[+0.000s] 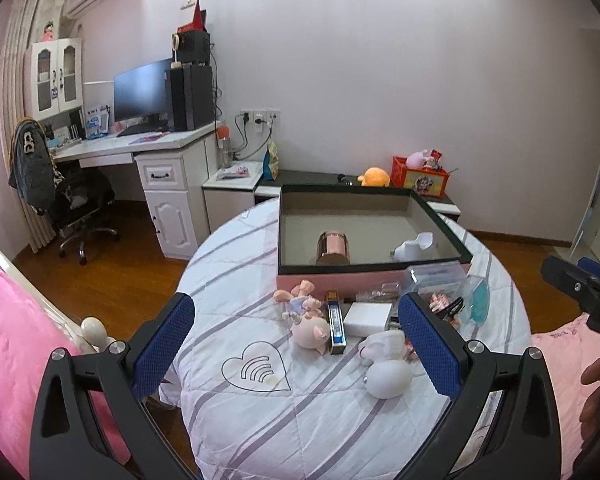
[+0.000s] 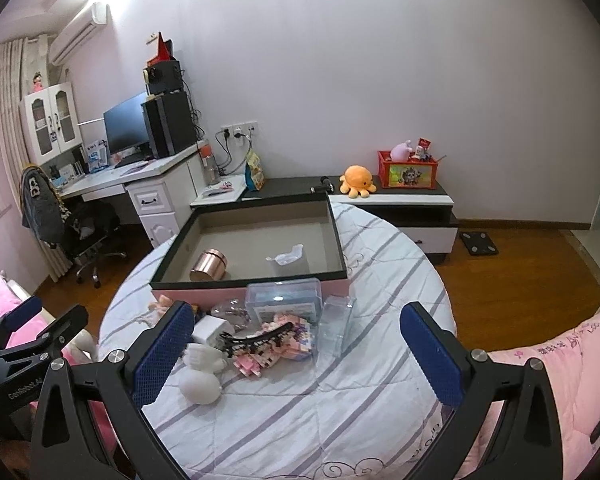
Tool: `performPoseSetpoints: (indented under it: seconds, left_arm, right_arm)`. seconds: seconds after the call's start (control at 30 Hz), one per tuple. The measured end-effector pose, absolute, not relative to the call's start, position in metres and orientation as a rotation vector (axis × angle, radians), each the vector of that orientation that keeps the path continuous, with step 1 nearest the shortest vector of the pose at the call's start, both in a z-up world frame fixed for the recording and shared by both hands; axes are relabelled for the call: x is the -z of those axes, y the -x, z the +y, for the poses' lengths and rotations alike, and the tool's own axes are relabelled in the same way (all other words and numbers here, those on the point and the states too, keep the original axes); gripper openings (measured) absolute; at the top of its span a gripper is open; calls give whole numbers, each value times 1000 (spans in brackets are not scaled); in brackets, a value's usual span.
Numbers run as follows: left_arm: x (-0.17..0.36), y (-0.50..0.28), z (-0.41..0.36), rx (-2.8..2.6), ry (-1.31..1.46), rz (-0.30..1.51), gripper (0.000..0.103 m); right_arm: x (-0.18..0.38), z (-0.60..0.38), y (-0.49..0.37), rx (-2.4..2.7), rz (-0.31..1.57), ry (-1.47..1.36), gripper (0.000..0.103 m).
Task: Organize rigid objects
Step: 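Grasp the pig figurine with the left tool while the right tool grasps the clear cup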
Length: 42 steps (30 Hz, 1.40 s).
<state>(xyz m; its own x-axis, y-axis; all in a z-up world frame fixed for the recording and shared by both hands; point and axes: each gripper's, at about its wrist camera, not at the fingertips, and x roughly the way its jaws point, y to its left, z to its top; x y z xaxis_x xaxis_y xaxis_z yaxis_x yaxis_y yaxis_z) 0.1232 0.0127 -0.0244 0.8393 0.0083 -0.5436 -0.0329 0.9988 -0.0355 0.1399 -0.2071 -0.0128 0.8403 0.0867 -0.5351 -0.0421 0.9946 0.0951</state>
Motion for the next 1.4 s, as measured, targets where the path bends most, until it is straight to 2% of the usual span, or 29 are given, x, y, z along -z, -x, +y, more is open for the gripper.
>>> performPoseSetpoints:
  seconds: [0.53,0.9,0.93,0.97,1.07,1.17,1.33,1.4]
  left_arm:
    - [96,-190,29,-69,95,751,103]
    - [120,-226,33,-61,104,818,91]
    - [122,-229,32,-57,101,823,90]
    - [123,-231,30,-55,96,826,89]
    - [130,-239,23,-45,71,850,83]
    - [134,-243,21,-32,84,850,77]
    - [134,-255,15,22,105,866,39]
    - [139,-258,12,44,120,880,37]
  right_arm:
    - [80,-227,-204,15,768,-106,103]
    - [111,-234,-241,13,837,-140,102]
    - [112,-234,-243,15,839,-140,101]
    - [113,-235,-245,23,845,-139,96]
    - [117,-237,-248,18,865,-150,90]
    - [125,-239,-252,21,899,-144,75]
    - [133,-238,-260,11,905,-145,64]
    - [136,-235,-266,-2,915,-131,54]
